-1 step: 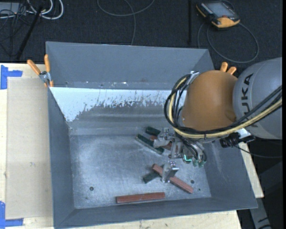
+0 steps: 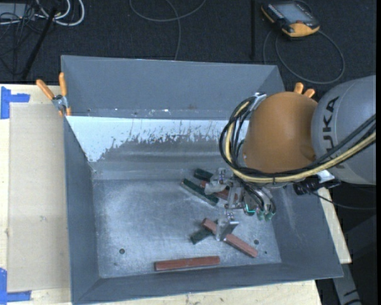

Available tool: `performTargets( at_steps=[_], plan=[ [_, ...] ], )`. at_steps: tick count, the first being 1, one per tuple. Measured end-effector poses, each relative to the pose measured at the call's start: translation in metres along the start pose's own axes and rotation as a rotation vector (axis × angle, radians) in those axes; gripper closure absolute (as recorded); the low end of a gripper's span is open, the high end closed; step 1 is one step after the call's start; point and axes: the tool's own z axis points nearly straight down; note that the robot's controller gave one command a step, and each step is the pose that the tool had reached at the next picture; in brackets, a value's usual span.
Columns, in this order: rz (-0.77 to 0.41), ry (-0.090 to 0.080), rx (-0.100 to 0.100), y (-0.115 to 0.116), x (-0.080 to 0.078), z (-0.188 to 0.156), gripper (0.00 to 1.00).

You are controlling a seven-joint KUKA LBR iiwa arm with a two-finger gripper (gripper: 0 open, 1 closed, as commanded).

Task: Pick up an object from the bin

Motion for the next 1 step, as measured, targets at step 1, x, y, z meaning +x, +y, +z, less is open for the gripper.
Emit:
performTargets(
  at_steps=[1],
  plan=[
    [0.041, 0.001, -0.002, -0.0154, -0.0028, 0.1077, 1.0]
  ],
)
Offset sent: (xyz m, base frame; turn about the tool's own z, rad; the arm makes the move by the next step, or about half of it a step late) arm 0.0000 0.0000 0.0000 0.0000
